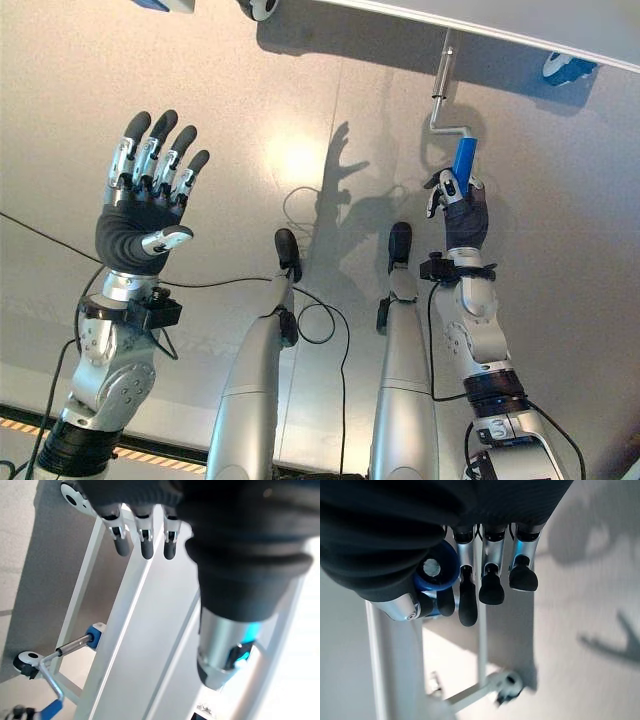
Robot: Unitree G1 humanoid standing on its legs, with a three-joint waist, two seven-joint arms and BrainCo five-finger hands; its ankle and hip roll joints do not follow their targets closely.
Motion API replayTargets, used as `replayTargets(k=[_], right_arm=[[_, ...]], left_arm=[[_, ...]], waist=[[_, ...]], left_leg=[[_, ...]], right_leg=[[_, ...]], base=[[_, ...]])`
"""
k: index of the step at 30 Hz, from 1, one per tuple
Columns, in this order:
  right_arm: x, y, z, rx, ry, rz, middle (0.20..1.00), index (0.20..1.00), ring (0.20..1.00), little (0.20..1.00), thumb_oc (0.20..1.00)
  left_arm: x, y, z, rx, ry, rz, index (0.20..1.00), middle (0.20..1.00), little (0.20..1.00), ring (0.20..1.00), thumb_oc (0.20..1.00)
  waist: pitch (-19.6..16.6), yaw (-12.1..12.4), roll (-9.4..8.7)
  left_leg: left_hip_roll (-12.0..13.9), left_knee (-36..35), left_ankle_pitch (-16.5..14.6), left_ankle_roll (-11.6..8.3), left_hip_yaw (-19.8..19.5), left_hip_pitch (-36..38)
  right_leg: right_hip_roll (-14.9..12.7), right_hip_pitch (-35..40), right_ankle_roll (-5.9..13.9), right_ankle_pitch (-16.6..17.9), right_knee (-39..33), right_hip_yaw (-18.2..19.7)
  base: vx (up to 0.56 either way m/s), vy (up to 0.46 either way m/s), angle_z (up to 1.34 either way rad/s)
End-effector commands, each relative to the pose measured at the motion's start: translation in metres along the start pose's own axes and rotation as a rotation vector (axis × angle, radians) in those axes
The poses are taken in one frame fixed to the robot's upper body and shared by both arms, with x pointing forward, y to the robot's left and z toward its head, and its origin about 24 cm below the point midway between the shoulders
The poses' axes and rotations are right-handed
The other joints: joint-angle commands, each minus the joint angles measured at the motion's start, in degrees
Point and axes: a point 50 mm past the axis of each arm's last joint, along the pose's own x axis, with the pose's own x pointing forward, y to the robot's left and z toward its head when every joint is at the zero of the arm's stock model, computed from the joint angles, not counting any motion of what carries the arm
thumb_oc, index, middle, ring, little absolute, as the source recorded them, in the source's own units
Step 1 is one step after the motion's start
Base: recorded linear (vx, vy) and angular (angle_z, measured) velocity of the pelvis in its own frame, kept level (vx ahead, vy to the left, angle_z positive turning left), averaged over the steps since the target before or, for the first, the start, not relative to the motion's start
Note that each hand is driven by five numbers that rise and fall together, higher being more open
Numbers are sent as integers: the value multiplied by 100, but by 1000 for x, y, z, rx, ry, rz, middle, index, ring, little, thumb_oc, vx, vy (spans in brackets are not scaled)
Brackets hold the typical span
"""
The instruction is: Raise the hospital bed
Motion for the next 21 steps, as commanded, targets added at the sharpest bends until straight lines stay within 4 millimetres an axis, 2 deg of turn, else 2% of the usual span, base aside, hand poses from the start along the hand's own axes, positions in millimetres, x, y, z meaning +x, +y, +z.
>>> replayTargets(k=[1,3,4,6,7,8,15,20,21], right_arm=[[12,-88,40,-263,-154,-330,200,200,200,200,200],[12,-94,32,-332,-101,-330,200,200,200,200,200],[12,-106,21,-445,-19,-349,200,200,200,200,200],[13,-109,16,-460,12,-355,200,200,200,200,200],[13,-118,4,-528,97,-361,200,200,200,200,200],[13,-118,4,-528,96,-361,200,200,200,200,200],[16,-136,-32,-692,362,-329,200,200,200,200,200],[25,-134,-45,-728,472,-296,200,200,200,200,200],[23,-135,-52,-728,533,-293,200,200,200,200,200]], left_arm=[[-4,-9,24,18,-95,-42,1000,1000,1000,1000,1000],[-4,-10,24,19,-87,-50,1000,1000,1000,1000,1000],[-3,-11,22,23,-72,-64,1000,1000,1000,1000,1000],[-3,-11,22,22,-71,-64,1000,1000,1000,1000,1000],[-2,-12,21,18,-64,-75,1000,1000,1000,1000,1000],[-2,-12,21,18,-64,-74,1000,1000,1000,1000,1000],[1,-14,12,21,-28,-90,1000,1000,1000,1000,1000],[3,-16,8,26,-12,-94,1000,1000,1000,1000,1000],[4,-16,5,22,-4,-96,1000,1000,1000,1000,1000]], waist=[[-106,-129,14],[-106,-132,-13],[-106,-115,-27],[-106,-117,-29],[-106,-99,-32],[-106,-105,-30],[-106,-4,17],[-106,44,62],[-106,75,74]], left_leg=[[-118,318,-634,38,17,349],[-109,290,-615,30,18,365],[-106,264,-597,21,16,385],[-105,239,-586,14,13,398],[-114,207,-565,3,4,430],[-114,204,-564,2,4,430],[-106,158,-524,-17,8,491],[-102,110,-491,-35,8,525],[-108,91,-479,-39,15,566]], right_leg=[[290,428,253,189,-485,-58],[291,447,255,190,-494,-72],[289,475,257,198,-510,-90],[291,485,254,198,-522,-96],[287,509,256,199,-529,-119],[288,508,256,200,-532,-119],[288,541,239,208,-523,-149],[290,596,233,231,-576,-181],[289,627,236,237,-586,-193]], base=[[0,0,0],[0,0,0],[0,0,0],[0,0,0],[0,0,0],[0,0,0],[0,0,0],[0,0,0],[0,0,0]])
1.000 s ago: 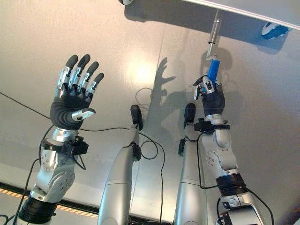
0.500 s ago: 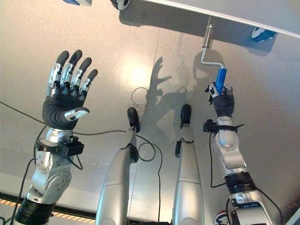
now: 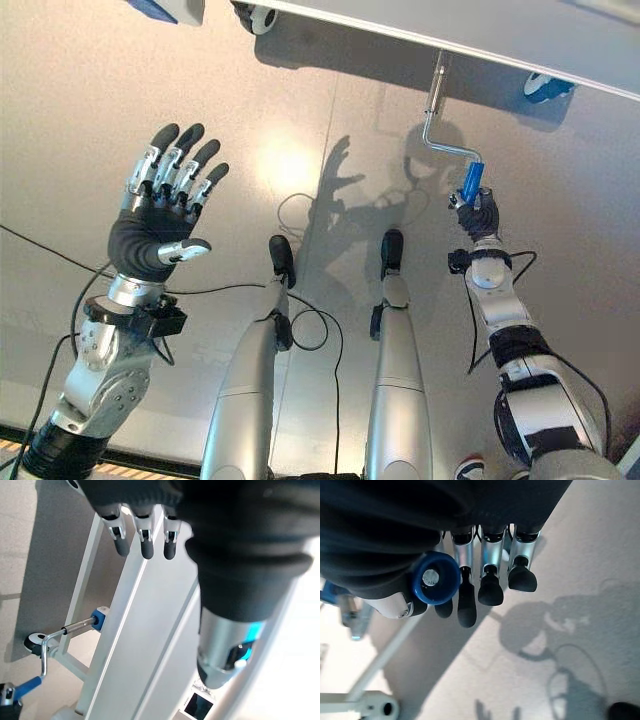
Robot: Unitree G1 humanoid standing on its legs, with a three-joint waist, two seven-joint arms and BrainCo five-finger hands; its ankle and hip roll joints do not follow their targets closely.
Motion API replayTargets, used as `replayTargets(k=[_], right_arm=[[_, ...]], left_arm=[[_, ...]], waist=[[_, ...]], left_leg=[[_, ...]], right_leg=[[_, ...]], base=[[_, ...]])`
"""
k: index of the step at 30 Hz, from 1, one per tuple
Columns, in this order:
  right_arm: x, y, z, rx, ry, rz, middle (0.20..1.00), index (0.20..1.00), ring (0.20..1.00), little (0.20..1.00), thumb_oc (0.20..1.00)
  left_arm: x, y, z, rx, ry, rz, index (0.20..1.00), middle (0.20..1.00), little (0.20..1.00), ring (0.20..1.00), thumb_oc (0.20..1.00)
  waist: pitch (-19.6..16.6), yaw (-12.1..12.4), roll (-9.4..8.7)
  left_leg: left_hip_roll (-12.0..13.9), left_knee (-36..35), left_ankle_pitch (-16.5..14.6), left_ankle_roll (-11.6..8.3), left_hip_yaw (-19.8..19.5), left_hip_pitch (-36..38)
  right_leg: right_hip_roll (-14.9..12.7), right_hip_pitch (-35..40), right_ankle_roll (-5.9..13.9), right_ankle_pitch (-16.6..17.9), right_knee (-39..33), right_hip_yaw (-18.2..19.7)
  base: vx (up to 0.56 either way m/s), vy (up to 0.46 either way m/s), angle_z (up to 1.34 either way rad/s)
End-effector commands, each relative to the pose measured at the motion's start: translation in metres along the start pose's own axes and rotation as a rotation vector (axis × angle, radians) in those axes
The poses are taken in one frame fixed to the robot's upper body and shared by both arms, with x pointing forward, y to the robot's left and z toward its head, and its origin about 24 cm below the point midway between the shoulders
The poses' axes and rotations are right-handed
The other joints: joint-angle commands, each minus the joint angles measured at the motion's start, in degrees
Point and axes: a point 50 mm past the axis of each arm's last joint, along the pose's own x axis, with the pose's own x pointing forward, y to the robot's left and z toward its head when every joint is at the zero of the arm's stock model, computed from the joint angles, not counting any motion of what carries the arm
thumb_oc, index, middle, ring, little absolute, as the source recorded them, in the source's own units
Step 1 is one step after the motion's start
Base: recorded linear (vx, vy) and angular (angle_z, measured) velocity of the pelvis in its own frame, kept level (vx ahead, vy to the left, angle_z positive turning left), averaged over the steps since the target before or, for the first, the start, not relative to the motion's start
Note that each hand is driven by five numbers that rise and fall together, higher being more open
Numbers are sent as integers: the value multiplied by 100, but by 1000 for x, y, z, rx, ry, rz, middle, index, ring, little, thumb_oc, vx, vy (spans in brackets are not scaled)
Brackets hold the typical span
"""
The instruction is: Raise the hospital bed
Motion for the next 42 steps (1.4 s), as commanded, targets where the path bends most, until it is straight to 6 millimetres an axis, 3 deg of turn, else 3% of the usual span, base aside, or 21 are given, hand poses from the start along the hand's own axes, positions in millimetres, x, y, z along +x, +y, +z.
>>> replayTargets(k=[1,3,5,6,7,8,9,10,11,17,18,22,25,26,28,29,30,32,37,40,42], right_arm=[[-6,-76,-49,-143,268,-194,200,200,200,200,200],[-4,-69,-49,-160,281,-167,203,203,203,203,203],[-5,-58,-51,-172,284,-133,363,363,363,363,363],[-7,-52,-53,-188,288,-105,517,517,517,517,517],[-9,-46,-56,-224,295,-71,561,561,561,561,561],[-11,-41,-58,-230,304,-61,859,859,859,859,859],[-11,-41,-59,-230,304,-61,1000,1000,1000,1000,1000],[-14,-35,-63,-217,321,-46,1000,1000,1000,1000,1000],[-18,-30,-67,-214,335,-31,1000,1000,1000,1000,1000],[-34,-13,-83,-213,373,27,1000,1000,1000,1000,1000],[-41,-8,-90,-213,389,48,1000,1000,1000,1000,1000],[-53,-1,-100,-186,423,64,1000,1000,1000,1000,1000],[-80,13,-123,-164,507,113,1000,1000,1000,1000,1000],[-79,13,-122,-163,506,113,1000,1000,1000,1000,1000],[-97,20,-136,-150,568,137,1000,1000,1000,1000,1000],[-112,25,-146,-150,606,159,1000,1000,1000,1000,1000],[-121,28,-151,-141,628,169,1000,1000,1000,1000,1000],[-127,28,-155,-136,647,173,1000,1000,1000,1000,1000],[-177,32,-183,-64,803,198,1000,1000,1000,1000,1000],[-194,32,-190,-36,843,211,1000,1000,1000,1000,1000],[-218,35,-199,-34,905,263,1000,1000,1000,1000,1000]], left_arm=[[5,-10,12,9,-91,-35,1000,1000,1000,1000,1000],[6,-10,10,6,-86,-32,1000,1000,1000,1000,1000],[6,-9,5,2,-68,-16,1000,1000,1000,1000,1000],[5,-7,0,-10,-50,0,1000,1000,1000,1000,1000],[2,-3,-11,-28,-6,35,1000,1000,1000,1000,1000],[-2,0,-23,-30,46,65,1000,1000,1000,1000,1000],[-1,0,-23,-30,46,64,1000,1000,1000,1000,1000],[-13,11,-47,-12,159,140,1000,1000,1000,1000,1000],[-21,17,-59,28,224,171,1000,1000,1000,1000,1000],[-66,40,-102,142,491,287,1000,1000,1000,1000,1000],[-82,47,-116,169,586,328,1000,1000,1000,1000,1000],[-102,55,-133,261,719,341,1000,1000,1000,1000,1000],[-133,61,-155,327,889,387,1000,1000,1000,1000,1000],[-132,61,-155,328,887,387,1000,1000,1000,1000,1000],[-156,63,-167,358,1013,430,1000,1000,1000,1000,1000],[-177,64,-175,409,1128,443,1000,1000,1000,1000,1000],[-191,65,-178,433,1203,451,1000,1000,1000,1000,1000],[-198,64,-180,431,1241,451,1000,1000,1000,1000,1000],[-237,51,-183,401,1404,430,1000,1000,1000,1000,1000],[-245,45,-183,384,1429,408,1000,1000,1000,1000,1000],[-260,42,-181,372,1484,414,1000,1000,1000,1000,1000]], waist=[[-85,56,237],[-85,65,242],[-85,69,245],[-85,63,242],[-85,54,230],[-85,49,220],[-85,50,222],[-85,52,204],[-85,52,198],[-85,46,177],[-85,32,174],[-85,8,172],[-85,-26,115],[-85,-28,113],[-85,-43,68],[-85,-64,26],[-85,-86,-21],[-123,-91,-54],[-742,-95,-134],[-985,-84,-108],[-1345,-72,-111]], left_leg=[[-82,161,-466,-85,12,253],[-81,148,-453,-91,11,286],[-81,135,-440,-94,10,334],[-83,131,-434,-95,11,355],[-82,127,-424,-95,9,386],[-83,126,-415,-97,1,413],[-84,123,-414,-97,-1,416],[-82,78,-383,-103,-1,501],[-77,72,-372,-105,-3,530],[-65,28,-320,-96,-11,718],[-75,-8,-299,-95,-7,800],[-68,-44,-277,-97,-13,965],[-66,-151,-269,-98,-7,1394],[-69,-160,-247,-97,-6,1377],[-52,-233,-259,-104,-16,1735],[-28,-279,-300,-112,-19,2112],[-14,-323,-318,-119,-12,2352],[-2,-348,-318,-119,-12,2516],[40,-636,-371,-144,-14,3265],[73,-839,-339,-172,-11,3562],[107,-1084,-298,-206,8,3960]], right_leg=[[305,206,181,92,-259,-198],[308,245,179,93,-275,-201],[316,289,171,96,-280,-206],[315,312,173,101,-281,-215],[311,358,169,112,-294,-226],[311,398,168,124,-309,-231],[311,402,168,125,-313,-232],[308,494,175,146,-363,-245],[307,525,174,152,-376,-250],[280,759,189,197,-467,-307],[281,848,192,210,-510,-311],[278,1008,201,228,-546,-318],[285,1458,211,246,-685,-341],[283,1443,210,268,-697,-339],[282,1802,213,247,-749,-358],[285,2187,212,196,-779,-382],[300,2431,218,177,-816,-398],[303,2599,223,182,-854,-410],[320,3436,256,158,-1231,-507],[286,3735,279,174,-1424,-559],[264,4099,311,225,-1670,-631]], base=[[0,0,0],[0,0,0],[0,0,0],[0,0,0],[0,0,0],[0,0,0],[0,0,0],[-31,-11,-1],[-41,-16,-1],[-33,-10,-3],[0,0,0],[0,0,0],[0,0,0],[0,0,0],[41,-18,-4],[82,-26,-1],[57,-20,1],[69,-18,5],[131,-28,5],[80,2,1],[54,-5,2]])
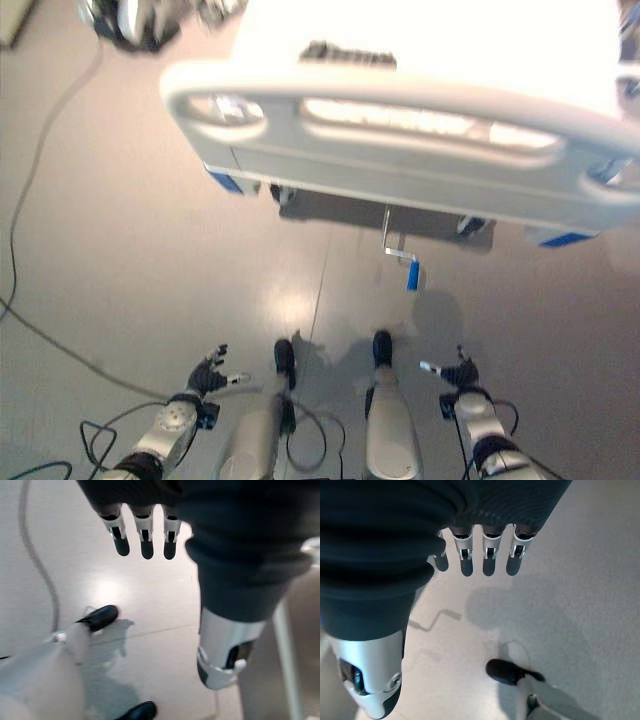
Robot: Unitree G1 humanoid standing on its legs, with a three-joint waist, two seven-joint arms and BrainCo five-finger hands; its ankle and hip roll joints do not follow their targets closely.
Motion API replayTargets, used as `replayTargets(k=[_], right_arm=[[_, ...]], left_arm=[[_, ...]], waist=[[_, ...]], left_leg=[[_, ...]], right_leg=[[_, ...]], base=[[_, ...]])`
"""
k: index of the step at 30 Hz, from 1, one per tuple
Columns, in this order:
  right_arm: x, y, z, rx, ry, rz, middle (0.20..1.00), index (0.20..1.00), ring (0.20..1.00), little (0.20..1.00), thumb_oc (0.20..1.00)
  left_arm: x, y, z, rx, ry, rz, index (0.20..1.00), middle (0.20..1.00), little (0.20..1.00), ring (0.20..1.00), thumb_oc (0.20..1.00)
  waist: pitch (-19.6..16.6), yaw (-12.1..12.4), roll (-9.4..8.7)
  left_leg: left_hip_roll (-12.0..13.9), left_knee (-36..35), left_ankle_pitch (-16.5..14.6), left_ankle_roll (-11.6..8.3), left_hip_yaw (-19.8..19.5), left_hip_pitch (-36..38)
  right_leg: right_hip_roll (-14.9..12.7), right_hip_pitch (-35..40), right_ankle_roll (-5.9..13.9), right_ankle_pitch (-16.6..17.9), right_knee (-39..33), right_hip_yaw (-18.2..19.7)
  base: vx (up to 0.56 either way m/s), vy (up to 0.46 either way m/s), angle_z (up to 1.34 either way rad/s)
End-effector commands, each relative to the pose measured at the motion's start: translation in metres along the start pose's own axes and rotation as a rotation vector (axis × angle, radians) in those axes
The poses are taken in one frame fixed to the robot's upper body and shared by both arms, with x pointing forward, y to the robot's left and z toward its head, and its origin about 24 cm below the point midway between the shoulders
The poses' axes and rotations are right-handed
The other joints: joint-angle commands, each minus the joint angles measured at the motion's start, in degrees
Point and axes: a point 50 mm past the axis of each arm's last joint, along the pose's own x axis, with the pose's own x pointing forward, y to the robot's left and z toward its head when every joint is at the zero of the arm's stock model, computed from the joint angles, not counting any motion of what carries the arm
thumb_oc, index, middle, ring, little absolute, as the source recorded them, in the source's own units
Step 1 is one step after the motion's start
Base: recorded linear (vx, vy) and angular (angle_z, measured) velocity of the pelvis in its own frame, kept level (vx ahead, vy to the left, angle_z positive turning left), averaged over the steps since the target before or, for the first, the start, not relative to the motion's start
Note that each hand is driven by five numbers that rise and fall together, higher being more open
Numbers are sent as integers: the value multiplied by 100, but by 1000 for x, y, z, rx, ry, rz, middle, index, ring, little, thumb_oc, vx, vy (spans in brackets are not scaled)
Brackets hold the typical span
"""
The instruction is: Raise the hospital bed
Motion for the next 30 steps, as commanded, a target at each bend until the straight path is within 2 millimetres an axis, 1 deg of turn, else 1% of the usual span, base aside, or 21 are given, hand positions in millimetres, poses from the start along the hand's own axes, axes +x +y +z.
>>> replayTargets(k=[1,6,7,11,14,16,20,21,23,24,30], right_arm=[[-3,1,-9,11,8,38,1000,1000,1000,1000,1000],[-13,10,-36,32,90,83,1000,1000,1000,1000,1000],[-15,9,-44,50,122,83,1000,1000,1000,1000,1000],[-23,10,-66,92,198,86,1000,1000,1000,1000,1000],[-27,12,-75,113,235,88,1000,1000,1000,1000,1000],[-29,13,-79,121,252,89,1000,1000,1000,1000,1000],[-32,17,-84,147,275,89,1000,1000,1000,1000,1000],[-33,18,-84,216,277,63,1000,1000,1000,1000,1000],[-33,18,-85,234,283,55,1000,1000,1000,1000,1000],[-33,20,-86,281,294,44,1000,1000,1000,1000,1000],[-34,27,-83,248,281,84,1000,1000,1000,1000,1000]], left_arm=[[-2,6,-10,16,39,8,1000,1000,1000,1000,1000],[-9,4,-28,-14,116,17,1000,1000,1000,1000,1000],[-10,1,-30,-17,117,10,1000,1000,1000,1000,1000],[-16,-6,-44,-10,175,-11,1000,1000,1000,1000,1000],[-22,-9,-56,-19,227,-14,1000,1000,1000,1000,1000],[-25,-10,-62,-27,255,-15,1000,1000,1000,1000,1000],[-28,-14,-67,-38,276,-15,1000,1000,1000,1000,1000],[-30,-15,-71,-52,294,-11,1000,1000,1000,1000,1000],[-31,-16,-72,-57,299,-11,1000,1000,1000,1000,1000],[-32,-18,-74,-67,311,-7,1000,1000,1000,1000,1000],[-30,-22,-71,-62,301,-23,1000,1000,1000,1000,1000]], waist=[[-313,-30,-166],[-878,-31,-198],[-954,-24,-194],[-1235,-46,-205],[-1370,-63,-217],[-1429,-74,-218],[-1504,-61,-237],[-1544,-64,-254],[-1552,-64,-259],[-1572,-64,-273],[-1600,-43,-313]], left_leg=[[-130,388,-384,-49,-3,178],[-80,54,-372,-52,55,861],[-79,-6,-385,-43,40,989],[-88,-91,-484,-15,80,1379],[-82,-135,-533,2,114,1562],[-77,-137,-555,4,116,1624],[-69,-136,-574,16,117,1706],[-73,-137,-593,25,129,1758],[-78,-137,-602,28,130,1778],[-72,-137,-616,36,138,1802],[-67,-137,-640,44,145,1857]], right_leg=[[26,129,355,29,93,-258],[76,756,371,-15,-117,-323],[85,882,367,-39,-156,-329],[109,1319,365,-100,-317,-319],[112,1518,349,-125,-374,-319],[121,1582,330,-137,-397,-319],[121,1661,307,-165,-372,-350],[122,1719,305,-170,-382,-345],[121,1737,303,-168,-386,-333],[118,1760,306,-176,-382,-324],[116,1808,289,-211,-363,-329]], base=[[52,-21,5],[39,-12,6],[56,-15,0],[69,-4,1],[26,-2,1],[0,0,0],[-5,7,-2],[0,0,0],[0,0,0],[0,0,0],[0,0,0]])
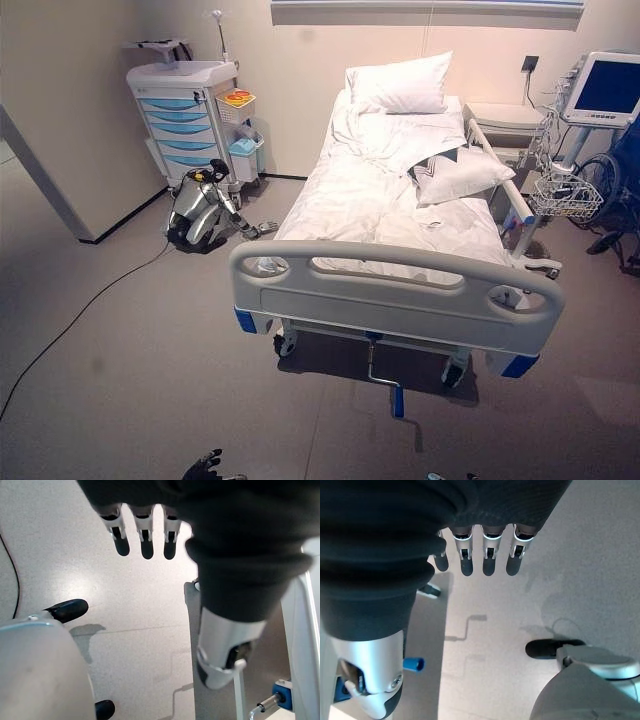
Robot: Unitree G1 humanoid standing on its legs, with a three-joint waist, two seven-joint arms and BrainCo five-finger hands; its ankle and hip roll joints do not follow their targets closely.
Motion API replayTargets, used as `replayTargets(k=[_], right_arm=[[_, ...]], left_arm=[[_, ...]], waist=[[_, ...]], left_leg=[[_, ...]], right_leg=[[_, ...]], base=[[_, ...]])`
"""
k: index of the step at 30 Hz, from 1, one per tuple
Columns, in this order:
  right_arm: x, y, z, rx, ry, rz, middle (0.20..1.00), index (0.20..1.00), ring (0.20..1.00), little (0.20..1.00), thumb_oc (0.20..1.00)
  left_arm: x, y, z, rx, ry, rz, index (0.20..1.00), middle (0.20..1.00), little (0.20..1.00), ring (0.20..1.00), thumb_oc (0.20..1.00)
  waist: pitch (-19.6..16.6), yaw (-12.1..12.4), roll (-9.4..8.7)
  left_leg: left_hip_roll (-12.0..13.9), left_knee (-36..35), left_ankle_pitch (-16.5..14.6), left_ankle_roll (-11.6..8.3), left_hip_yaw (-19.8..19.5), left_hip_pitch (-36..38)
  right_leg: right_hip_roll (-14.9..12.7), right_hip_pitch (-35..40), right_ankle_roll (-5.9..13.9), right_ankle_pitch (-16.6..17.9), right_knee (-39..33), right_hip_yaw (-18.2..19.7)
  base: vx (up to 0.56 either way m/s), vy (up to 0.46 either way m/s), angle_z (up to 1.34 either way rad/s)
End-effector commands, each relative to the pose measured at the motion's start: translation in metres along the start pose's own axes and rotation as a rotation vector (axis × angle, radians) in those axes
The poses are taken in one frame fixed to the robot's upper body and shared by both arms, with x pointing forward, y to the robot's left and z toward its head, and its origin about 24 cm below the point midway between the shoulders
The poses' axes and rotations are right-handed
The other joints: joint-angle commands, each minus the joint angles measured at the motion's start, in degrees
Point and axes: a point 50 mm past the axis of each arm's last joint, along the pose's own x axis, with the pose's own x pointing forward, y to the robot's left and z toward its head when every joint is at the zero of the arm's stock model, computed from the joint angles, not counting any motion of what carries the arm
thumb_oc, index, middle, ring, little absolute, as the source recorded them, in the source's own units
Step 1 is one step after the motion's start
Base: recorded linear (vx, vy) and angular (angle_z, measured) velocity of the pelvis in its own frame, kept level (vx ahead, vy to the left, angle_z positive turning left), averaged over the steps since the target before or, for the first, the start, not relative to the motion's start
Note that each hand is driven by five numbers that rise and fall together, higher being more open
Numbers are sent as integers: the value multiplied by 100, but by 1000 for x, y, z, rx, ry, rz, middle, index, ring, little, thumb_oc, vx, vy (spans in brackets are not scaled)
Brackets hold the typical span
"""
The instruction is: Raise the hospital bed
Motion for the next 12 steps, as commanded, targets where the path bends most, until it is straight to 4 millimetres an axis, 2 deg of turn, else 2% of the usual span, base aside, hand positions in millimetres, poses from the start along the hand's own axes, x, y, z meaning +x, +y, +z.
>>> replayTargets(k=[1,12], right_arm=[[6,15,36,30,-94,32,1000,1000,1000,1000,1000],[6,15,38,-9,-103,39,1000,1000,1000,1000,1000]], left_arm=[[9,10,30,4,-77,35,1000,1000,1000,1000,1000],[9,11,28,11,-74,28,1000,1000,1000,1000,1000]], waist=[[284,-45,-177],[242,-38,-172]], left_leg=[[-300,41,-382,191,132,429],[-301,51,-422,193,136,481]], right_leg=[[-97,155,426,-119,178,-91],[-121,227,432,-124,116,-71]], base=[[0,0,0],[0,0,0]])
